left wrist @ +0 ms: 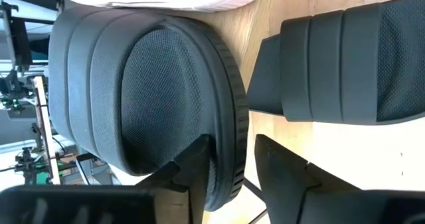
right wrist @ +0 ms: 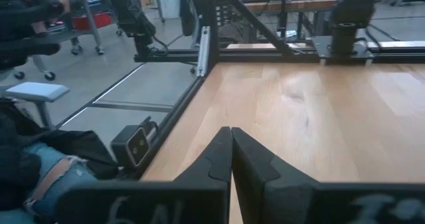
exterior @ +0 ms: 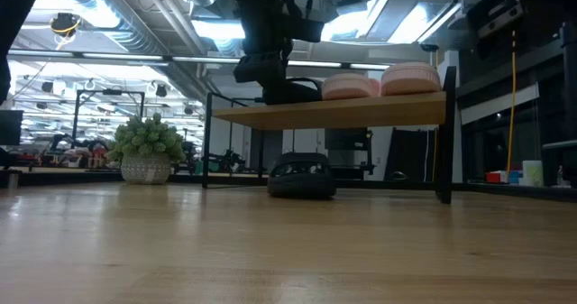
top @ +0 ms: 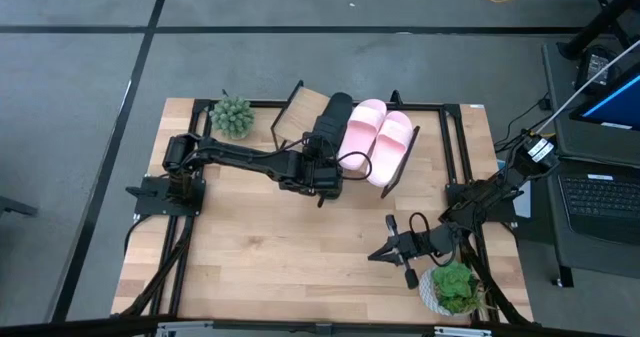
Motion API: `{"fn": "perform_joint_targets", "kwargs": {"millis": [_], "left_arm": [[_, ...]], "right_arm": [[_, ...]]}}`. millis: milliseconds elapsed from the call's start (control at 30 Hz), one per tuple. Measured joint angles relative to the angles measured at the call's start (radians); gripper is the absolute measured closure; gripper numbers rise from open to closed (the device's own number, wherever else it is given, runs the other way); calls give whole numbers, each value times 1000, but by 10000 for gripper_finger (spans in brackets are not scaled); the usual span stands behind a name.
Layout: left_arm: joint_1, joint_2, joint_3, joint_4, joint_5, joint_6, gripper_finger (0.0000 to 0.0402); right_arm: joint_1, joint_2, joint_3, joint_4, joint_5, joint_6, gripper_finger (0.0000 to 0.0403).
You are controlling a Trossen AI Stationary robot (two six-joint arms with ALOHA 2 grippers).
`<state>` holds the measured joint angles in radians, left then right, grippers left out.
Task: Pick and place slides into the shelf
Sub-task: Put the left black slides on the shelf, then put the black slides on the shelf
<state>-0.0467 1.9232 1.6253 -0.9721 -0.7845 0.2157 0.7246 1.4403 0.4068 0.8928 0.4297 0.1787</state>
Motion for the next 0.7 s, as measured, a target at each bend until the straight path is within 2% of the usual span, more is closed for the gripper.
{"fn": "perform_joint_targets", "kwargs": {"millis": [367, 533, 700], "left_arm": [[-19, -38, -2, 1, -8, 49, 272], [-32, -59, -1, -3, 49, 43, 272], [-61, -59, -1, -6, 58, 36, 272]], "right_arm": [[0, 0, 0, -6, -14, -2, 391], [0, 0, 0, -7, -14, -4, 391], [0, 0, 0, -7, -15, -4, 391]]}}
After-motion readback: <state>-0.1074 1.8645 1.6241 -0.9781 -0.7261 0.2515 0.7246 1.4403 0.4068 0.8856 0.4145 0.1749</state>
